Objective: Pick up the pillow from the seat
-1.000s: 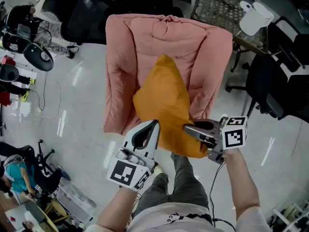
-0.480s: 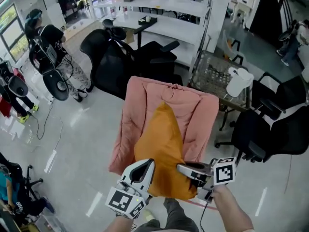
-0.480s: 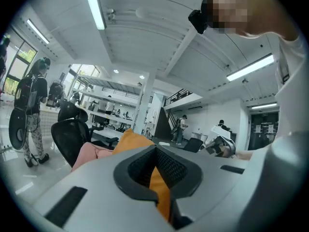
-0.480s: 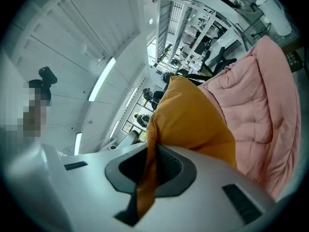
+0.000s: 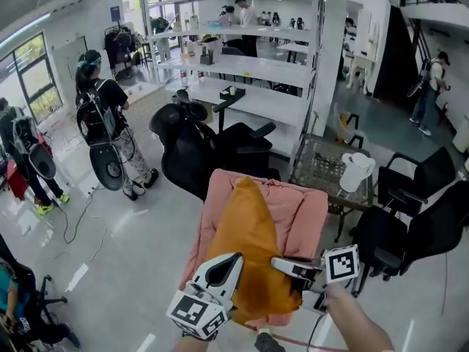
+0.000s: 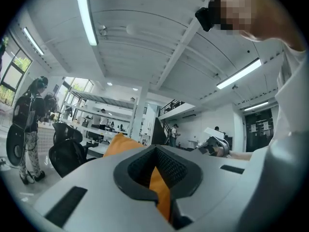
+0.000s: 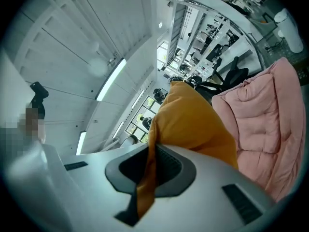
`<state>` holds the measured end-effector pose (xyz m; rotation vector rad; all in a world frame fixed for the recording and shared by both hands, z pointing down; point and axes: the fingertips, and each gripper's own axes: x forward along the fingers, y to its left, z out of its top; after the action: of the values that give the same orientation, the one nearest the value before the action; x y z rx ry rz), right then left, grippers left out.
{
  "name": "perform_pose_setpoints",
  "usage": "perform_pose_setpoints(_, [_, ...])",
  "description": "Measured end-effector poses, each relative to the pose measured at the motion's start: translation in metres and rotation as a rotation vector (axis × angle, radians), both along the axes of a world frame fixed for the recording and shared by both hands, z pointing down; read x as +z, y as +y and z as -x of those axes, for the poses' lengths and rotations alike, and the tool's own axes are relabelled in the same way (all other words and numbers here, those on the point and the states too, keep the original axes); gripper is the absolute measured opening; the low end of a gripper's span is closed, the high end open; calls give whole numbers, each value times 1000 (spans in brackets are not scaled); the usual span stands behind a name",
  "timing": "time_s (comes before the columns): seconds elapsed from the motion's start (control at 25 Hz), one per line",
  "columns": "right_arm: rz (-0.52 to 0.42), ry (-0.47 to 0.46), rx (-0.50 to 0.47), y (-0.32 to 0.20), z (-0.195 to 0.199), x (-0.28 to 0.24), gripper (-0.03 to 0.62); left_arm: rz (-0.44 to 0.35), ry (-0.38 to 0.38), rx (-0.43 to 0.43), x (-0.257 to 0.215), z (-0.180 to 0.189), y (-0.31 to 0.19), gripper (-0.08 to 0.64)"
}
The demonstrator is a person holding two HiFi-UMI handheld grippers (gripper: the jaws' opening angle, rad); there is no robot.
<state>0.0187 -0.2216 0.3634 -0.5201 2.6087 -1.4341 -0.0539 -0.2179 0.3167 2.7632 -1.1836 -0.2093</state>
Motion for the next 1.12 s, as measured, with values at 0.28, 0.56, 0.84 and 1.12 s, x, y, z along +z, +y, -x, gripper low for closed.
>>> perform_pose_setpoints(0.28, [-19, -24, -2, 18, 18, -39, 32, -47, 12, 6, -40, 13, 23, 11])
perform_pose_setpoints(0.56, [-54, -41, -5, 32, 29, -60, 28, -91, 18, 8, -61, 18, 44, 11])
perform_pose_setpoints(0.84, [14, -81, 3, 34, 38, -51, 26, -85, 26, -9, -59, 29, 49, 11])
perform_pose_setpoints(1.12, [48, -88, 9, 41, 43, -44, 26, -76, 19, -23, -60, 35, 56, 11])
